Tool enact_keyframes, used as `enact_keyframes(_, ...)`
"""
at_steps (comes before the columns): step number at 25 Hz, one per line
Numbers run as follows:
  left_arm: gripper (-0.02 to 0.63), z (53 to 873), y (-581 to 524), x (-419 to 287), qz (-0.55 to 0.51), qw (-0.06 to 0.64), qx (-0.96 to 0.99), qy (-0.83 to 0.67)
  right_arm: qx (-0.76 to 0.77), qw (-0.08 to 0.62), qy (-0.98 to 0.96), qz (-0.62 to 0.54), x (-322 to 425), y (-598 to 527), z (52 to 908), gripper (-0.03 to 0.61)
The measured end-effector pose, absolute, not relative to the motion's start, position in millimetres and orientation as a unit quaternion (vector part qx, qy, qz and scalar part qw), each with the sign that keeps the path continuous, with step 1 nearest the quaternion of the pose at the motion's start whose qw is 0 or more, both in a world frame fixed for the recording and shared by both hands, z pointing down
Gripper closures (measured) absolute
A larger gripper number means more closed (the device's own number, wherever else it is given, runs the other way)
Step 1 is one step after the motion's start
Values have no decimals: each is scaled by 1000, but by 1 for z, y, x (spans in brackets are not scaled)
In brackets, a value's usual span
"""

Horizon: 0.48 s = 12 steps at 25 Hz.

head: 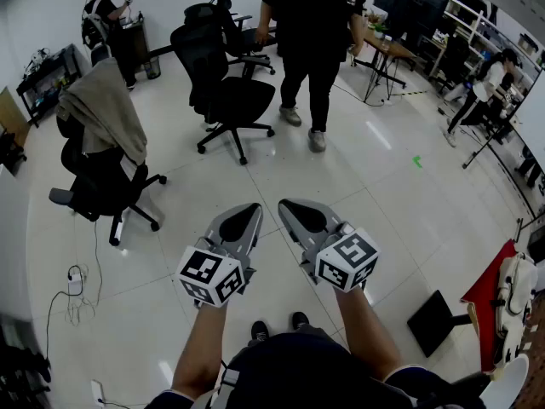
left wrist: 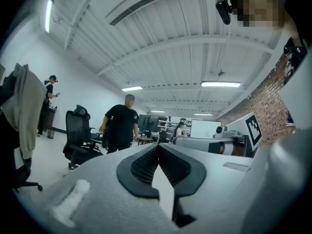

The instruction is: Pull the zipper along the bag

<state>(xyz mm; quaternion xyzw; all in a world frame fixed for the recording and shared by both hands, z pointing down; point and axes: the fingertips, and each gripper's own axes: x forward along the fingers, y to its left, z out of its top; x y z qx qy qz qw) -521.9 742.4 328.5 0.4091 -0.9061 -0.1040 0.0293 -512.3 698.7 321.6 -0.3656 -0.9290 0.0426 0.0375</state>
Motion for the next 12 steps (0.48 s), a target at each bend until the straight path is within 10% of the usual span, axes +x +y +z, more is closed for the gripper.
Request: enact_keyframes(12, 614, 366, 552, -485, -95, 76, 586, -801, -158, 62, -984, 63, -458, 508, 355, 575)
